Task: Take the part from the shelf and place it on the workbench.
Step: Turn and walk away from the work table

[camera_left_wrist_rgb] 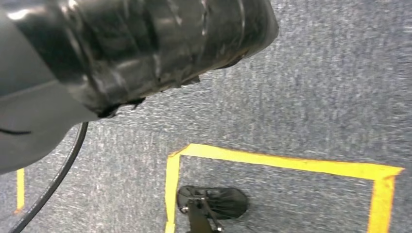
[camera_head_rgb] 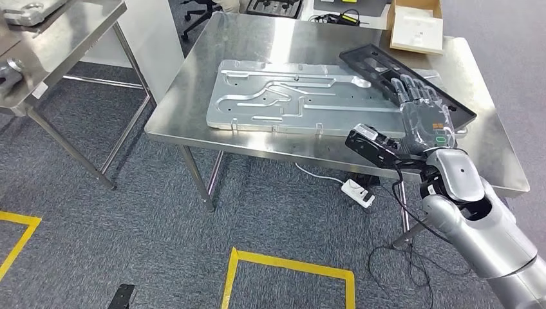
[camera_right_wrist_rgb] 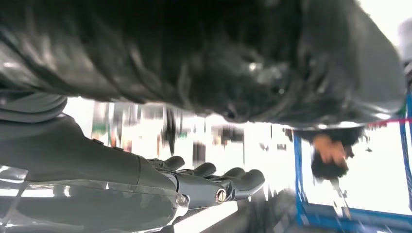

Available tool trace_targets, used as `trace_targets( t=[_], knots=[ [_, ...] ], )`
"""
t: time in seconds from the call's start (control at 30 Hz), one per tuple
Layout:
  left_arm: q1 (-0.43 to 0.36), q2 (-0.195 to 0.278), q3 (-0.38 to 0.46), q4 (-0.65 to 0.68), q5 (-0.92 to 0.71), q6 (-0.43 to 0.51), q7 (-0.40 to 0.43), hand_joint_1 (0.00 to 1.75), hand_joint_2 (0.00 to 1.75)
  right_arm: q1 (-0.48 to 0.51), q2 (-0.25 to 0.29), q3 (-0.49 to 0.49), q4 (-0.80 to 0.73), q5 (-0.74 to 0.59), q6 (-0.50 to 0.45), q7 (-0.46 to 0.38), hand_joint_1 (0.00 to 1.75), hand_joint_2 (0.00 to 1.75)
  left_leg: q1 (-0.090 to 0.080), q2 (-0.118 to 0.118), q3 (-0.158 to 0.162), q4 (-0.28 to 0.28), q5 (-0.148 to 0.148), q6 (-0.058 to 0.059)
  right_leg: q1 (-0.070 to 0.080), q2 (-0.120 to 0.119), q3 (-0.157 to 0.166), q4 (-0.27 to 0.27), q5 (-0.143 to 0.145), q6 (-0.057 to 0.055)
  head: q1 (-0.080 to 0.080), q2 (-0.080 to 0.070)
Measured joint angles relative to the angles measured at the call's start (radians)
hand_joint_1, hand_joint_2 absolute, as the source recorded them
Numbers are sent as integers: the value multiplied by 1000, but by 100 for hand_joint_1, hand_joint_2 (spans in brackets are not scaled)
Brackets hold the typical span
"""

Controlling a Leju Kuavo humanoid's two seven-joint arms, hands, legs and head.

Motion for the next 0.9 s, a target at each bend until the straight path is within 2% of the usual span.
trace_targets(
  t=[0.03,0.07,0.1,0.13,0.17,0.2,0.27,0.3,0.33,0.4,0.43,0.47,0.5,0.53,0.57,0.63,0.67,0.7,0.77,0.8,0.83,0.9],
  knots=[
    [0,0,0,0,2,1,0,0,0,2,2,-1,0,-65,-21,4,0,0,-1,0,-14,4,8,-2,0,0,39,-37,27,-3,0,0],
    [0,0,0,0,4,2,1,0,0,3,5,-3,0,-137,-44,7,0,0,-2,-1,-27,10,15,-5,1,0,91,-101,39,-8,0,0],
    [0,0,0,0,6,4,1,0,0,2,8,-7,0,-209,-70,8,0,0,-3,-1,-38,17,20,-9,4,0,142,-173,36,-12,0,0],
    [-1,0,0,0,8,6,2,0,0,2,12,-12,1,-274,-96,8,0,0,-4,-1,-45,21,26,-14,7,0,180,-230,27,-15,-1,0],
    [-1,0,0,0,9,8,3,0,0,0,16,-18,3,-321,-117,8,0,0,-4,-1,-50,24,33,-19,11,0,201,-266,16,-18,-1,0],
    [-1,0,0,0,10,9,3,0,0,-1,21,-23,5,-352,-132,8,0,0,-4,-1,-53,24,40,-25,15,1,205,-280,15,-19,-1,0],
    [2,0,0,0,11,11,5,0,0,-2,30,-28,11,-377,-145,8,0,0,-2,-4,-62,26,43,-37,12,-2,192,-285,33,-28,0,0],
    [3,0,0,1,11,11,5,0,0,-2,36,-29,14,-384,-148,8,0,0,-1,-6,-72,42,21,-44,9,-3,182,-286,44,-35,-1,0],
    [4,0,0,1,12,11,5,0,0,-2,41,-30,17,-394,-152,8,0,0,1,-7,-87,77,-18,-51,6,-4,171,-288,56,-42,-2,0],
    [4,0,0,1,13,11,5,0,0,-3,48,-32,21,-426,-171,12,0,0,6,-7,-122,194,-116,-63,7,-5,142,-287,77,-50,-4,0],
    [4,0,0,1,14,12,5,0,0,-3,52,-33,24,-446,-188,18,0,0,8,-7,-133,254,-145,-67,7,-5,126,-286,88,-50,-4,0],
    [4,0,0,1,14,12,5,0,0,-3,54,-33,28,-459,-210,26,0,0,9,-7,-134,294,-150,-70,7,-5,110,-284,99,-50,-4,0],
    [4,-1,0,1,14,13,5,0,0,-3,56,-33,32,-463,-237,33,0,0,10,-7,-121,303,-134,-71,7,-5,94,-282,109,-48,-4,0],
    [3,-1,0,1,13,13,5,0,0,-3,56,-33,37,-457,-270,39,0,0,10,-7,-91,281,-107,-71,7,-5,78,-279,119,-46,-4,0],
    [3,-1,0,1,11,14,5,0,0,-3,56,-33,40,-445,-305,39,0,0,10,-7,-44,227,-82,-69,7,-5,65,-277,128,-44,-4,0],
    [0,-1,0,1,8,18,4,0,0,-3,57,-35,43,-443,-373,25,0,0,7,-9,60,84,-83,-59,8,-5,49,-275,145,-35,-4,0],
    [0,-2,0,1,8,20,4,0,0,-3,58,-37,43,-465,-400,11,0,0,5,-10,91,34,-94,-52,8,-5,46,-276,154,-31,-4,0],
    [0,-2,0,1,7,22,4,0,0,-3,60,-40,43,-504,-422,-6,0,0,1,-10,105,5,-103,-45,8,-6,45,-280,163,-25,-4,0],
    [0,-5,0,1,8,26,4,0,0,-3,65,-47,43,-622,-464,-56,0,0,2,-8,99,-7,-88,-30,7,-5,45,-288,178,-15,-5,0],
    [-1,-6,0,1,8,27,4,0,0,-4,68,-50,43,-684,-482,-83,0,0,4,-5,95,-13,-77,-21,7,-3,40,-281,166,-10,-4,0],
    [-2,-8,0,1,8,28,4,0,0,-5,70,-54,43,-735,-497,-106,0,0,6,-2,88,-18,-64,-11,8,-2,30,-257,135,-6,-2,0],
    [-2,-11,0,1,9,28,4,0,0,-9,74,-59,43,-786,-514,-132,0,0,6,1,64,-19,-40,1,8,0,0,-150,35,-3,1,0]
  ],
)
